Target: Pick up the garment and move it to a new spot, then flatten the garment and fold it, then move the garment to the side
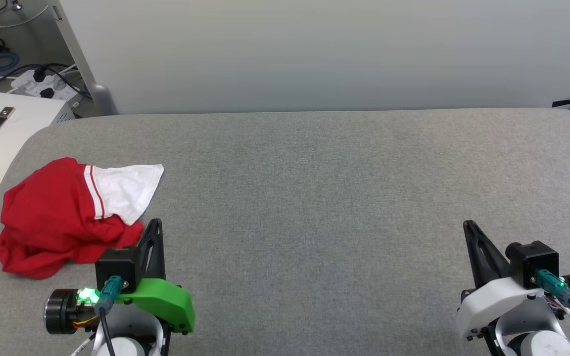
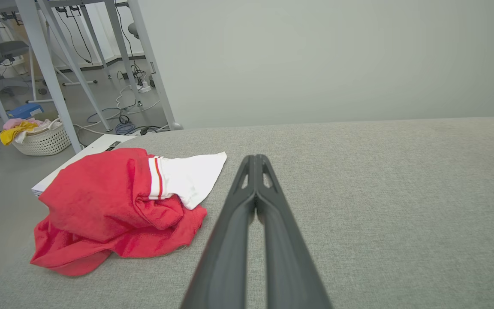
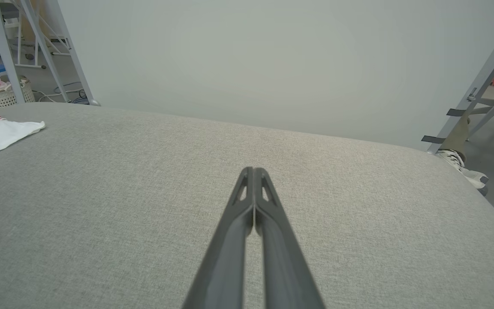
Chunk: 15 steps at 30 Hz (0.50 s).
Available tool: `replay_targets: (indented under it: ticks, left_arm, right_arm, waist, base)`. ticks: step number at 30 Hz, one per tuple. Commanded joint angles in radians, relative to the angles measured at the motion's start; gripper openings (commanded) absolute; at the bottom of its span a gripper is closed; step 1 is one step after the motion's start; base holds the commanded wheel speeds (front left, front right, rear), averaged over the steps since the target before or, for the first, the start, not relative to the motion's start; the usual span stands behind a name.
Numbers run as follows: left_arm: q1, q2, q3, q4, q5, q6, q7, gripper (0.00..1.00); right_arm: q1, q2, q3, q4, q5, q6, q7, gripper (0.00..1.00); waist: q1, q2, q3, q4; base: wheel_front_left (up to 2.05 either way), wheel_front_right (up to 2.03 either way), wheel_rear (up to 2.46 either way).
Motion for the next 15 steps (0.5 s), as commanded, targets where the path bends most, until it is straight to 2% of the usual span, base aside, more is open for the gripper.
replay_targets:
  ticks: [1,15]
  left_arm:
    - [0.012,-0.004,0.001,-0.002,0.010,0.004,-0.001,0.00]
    - [0.012,-0.004,0.001,-0.002,0.010,0.004,-0.001,0.00]
  right_arm:
    - [0.004,0.000,-0.002,-0.004,-0.010,-0.001,0.003,0.00]
    - [0.004,0.000,-0.002,-0.004,-0.010,-0.001,0.003,0.00]
  waist:
    - [0.0000,0.0000,0.000,0.000]
    - [0.0000,0.0000,0.000,0.000]
  base:
    - [0.00,0.00,0.00]
    - [0.00,0.00,0.00]
